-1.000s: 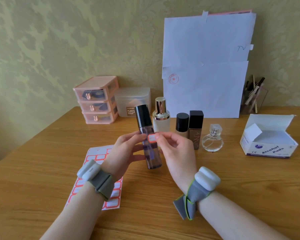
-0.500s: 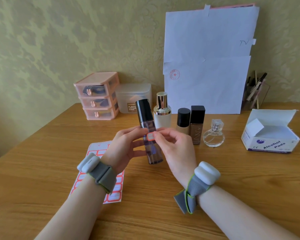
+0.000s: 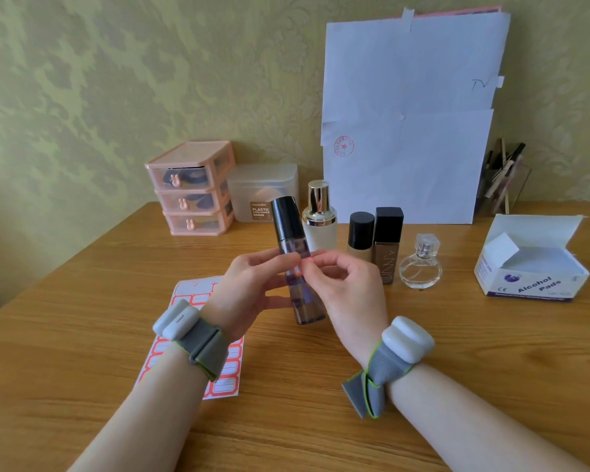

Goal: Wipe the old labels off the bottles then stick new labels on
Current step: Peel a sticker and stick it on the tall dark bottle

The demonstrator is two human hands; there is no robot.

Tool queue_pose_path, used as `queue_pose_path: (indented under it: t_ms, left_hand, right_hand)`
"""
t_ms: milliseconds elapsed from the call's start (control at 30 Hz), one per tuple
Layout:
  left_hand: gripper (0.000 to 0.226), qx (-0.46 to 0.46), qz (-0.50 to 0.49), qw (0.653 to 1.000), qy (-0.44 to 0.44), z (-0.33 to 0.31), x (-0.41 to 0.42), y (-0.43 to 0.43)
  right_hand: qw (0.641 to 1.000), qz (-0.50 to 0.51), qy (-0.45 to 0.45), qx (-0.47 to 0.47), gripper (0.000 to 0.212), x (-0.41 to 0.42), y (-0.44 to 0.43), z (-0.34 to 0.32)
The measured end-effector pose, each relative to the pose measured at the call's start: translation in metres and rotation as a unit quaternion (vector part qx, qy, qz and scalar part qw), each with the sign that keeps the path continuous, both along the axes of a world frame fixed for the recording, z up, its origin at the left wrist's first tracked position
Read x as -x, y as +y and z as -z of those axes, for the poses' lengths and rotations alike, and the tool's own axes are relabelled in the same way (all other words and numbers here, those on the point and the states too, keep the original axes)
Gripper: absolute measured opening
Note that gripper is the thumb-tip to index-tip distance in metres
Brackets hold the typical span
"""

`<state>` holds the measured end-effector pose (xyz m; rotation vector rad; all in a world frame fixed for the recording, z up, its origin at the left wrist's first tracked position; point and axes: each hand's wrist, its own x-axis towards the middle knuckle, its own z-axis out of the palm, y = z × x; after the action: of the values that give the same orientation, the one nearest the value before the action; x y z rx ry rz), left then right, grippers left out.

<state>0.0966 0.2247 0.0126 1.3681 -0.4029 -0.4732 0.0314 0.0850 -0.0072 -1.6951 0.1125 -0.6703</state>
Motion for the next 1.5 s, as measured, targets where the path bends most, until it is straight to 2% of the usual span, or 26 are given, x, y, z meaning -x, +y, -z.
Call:
queue_pose_path:
  t_ms: [367, 500, 800, 1000, 1333, 1500]
  left_hand:
    - [0.039, 0.011, -0.011, 0.998, -0.067, 0.0016, 0.001, 0.0029]
    - [0.036, 0.028, -0.01, 0.998, -0.064, 0.0014, 0.0008, 0.0025]
    - [0.033, 0.041, 0.045, 0.995, -0.082, -0.0032, 0.0045, 0.0032]
    - [0.039, 0.036, 0.046, 0.994, -0.09, -0.0013, 0.0047, 0.0034]
    - [0.053, 0.022, 0.062, 0.989, -0.136, -0.0015, 0.004, 0.0042]
    - [0.046, 0.013, 0.067, 0.988, -0.137, 0.0004, 0.0041, 0.0042]
  right_hand:
    - [0.999, 0.029, -0.033, 0.0, 0.009, 0.0016, -0.0027, 0.0031]
    - [0.998, 0.007, -0.036, -0.041, 0.027, 0.0023, -0.0039, 0.0013]
    - [0.998, -0.035, -0.025, -0.045, 0.019, 0.0046, -0.0028, 0.0]
    - [0.997, -0.053, -0.043, -0.033, 0.025, 0.0057, -0.0051, 0.001]
    - [0.993, -0.081, -0.035, -0.076, 0.02, 0.0029, -0.005, 0.0034]
    - [0.996, -0.07, -0.036, -0.052, 0.02, 0.0016, -0.0083, 0.0055]
